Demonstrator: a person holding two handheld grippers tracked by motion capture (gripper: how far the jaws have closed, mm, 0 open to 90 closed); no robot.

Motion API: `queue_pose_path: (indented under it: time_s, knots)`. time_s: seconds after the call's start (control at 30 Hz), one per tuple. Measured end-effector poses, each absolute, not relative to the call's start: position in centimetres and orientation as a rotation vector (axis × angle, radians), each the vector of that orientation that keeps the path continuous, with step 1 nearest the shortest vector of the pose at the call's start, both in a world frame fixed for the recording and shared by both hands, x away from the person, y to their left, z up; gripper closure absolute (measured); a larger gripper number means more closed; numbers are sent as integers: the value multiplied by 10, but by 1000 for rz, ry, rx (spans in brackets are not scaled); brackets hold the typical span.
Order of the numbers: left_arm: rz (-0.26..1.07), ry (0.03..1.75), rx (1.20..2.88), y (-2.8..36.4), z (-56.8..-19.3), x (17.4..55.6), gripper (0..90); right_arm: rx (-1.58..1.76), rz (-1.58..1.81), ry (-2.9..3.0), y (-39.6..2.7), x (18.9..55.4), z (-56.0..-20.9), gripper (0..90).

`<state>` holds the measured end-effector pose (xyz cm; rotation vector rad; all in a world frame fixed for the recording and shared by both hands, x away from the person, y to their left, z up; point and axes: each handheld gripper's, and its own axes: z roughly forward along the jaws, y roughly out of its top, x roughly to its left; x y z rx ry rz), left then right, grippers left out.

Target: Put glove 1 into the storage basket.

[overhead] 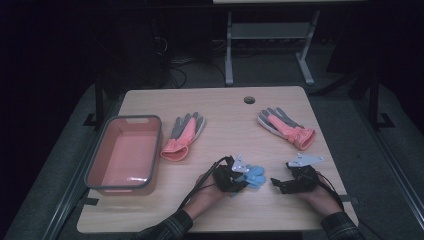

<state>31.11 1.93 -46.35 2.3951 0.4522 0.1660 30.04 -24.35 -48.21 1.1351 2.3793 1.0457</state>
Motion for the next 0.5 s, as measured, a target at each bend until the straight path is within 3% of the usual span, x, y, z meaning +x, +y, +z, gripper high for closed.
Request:
queue_pose_path:
  time_s: [0.5]
  knots:
    - [42,486,2360,33,-448,321,749,1137,1044,2376,-244,301,-482,143]
